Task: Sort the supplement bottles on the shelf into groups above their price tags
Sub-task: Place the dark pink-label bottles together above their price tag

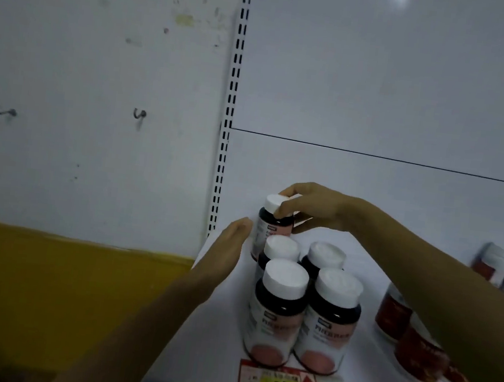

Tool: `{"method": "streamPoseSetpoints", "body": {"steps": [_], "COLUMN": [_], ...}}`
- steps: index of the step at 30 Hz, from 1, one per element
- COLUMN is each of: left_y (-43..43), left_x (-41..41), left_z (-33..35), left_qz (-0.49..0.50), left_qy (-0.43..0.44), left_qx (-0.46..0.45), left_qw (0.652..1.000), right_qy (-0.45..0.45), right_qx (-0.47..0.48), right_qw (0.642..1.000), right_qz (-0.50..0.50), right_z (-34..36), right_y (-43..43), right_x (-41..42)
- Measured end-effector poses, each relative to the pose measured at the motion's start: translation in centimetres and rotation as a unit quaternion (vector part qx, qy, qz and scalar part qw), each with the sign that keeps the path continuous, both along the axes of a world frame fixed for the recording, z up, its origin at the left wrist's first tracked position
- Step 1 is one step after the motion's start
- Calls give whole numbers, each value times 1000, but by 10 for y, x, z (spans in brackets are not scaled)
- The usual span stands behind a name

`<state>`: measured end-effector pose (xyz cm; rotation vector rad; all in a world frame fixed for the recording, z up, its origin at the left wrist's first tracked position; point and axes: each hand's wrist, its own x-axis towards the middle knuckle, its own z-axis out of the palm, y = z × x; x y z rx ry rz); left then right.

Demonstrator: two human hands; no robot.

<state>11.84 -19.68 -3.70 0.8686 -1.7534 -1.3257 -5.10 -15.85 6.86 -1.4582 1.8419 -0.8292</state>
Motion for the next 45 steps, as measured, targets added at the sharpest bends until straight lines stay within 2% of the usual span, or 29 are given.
{"method": "streamPoseSetpoints", "body": {"steps": [4,9,14,17,20,22,24,34,39,43,45], "left_y": [-2,-14,-22,-25,-24,-25,-25,-15,-19,-20,-18], "left_x": [-7,-13,-10,-6,-4,-4,-4,-5,-4,-5,-8], "left_z": [-17,-33,-29,-27,-25,-25,-27,-29,-30,-31,-33], "left_qz": [-51,-76,-117,-117,-100,-80,-70,-110,-87,-89,-99], "left_qy": [33,81,174,207,243,265,273,163,189,165,146], "left_qx": [10,54,176,234,257,250,218,75,81,73,53], "left_qw": [998,992,962,943,930,928,934,977,975,980,983], "right_qy": [9,-29,-113,-79,10,70,92,70,122,91,105], "right_qx": [28,-9,-43,-37,-13,9,12,-30,-20,-27,-6], "right_qw": [999,999,992,995,997,994,990,995,985,988,989], "right_qz": [-13,-35,-24,-45,-71,-84,-104,-60,-117,-119,-108], "right_z": [-14,-12,2,1,-1,-1,-3,-1,-13,-10,-10], "right_y": [2,5,5,0,-2,-3,-4,-2,-8,-5,0], "right_x": [2,3,13,20,26,29,32,38,44,38,35]}}
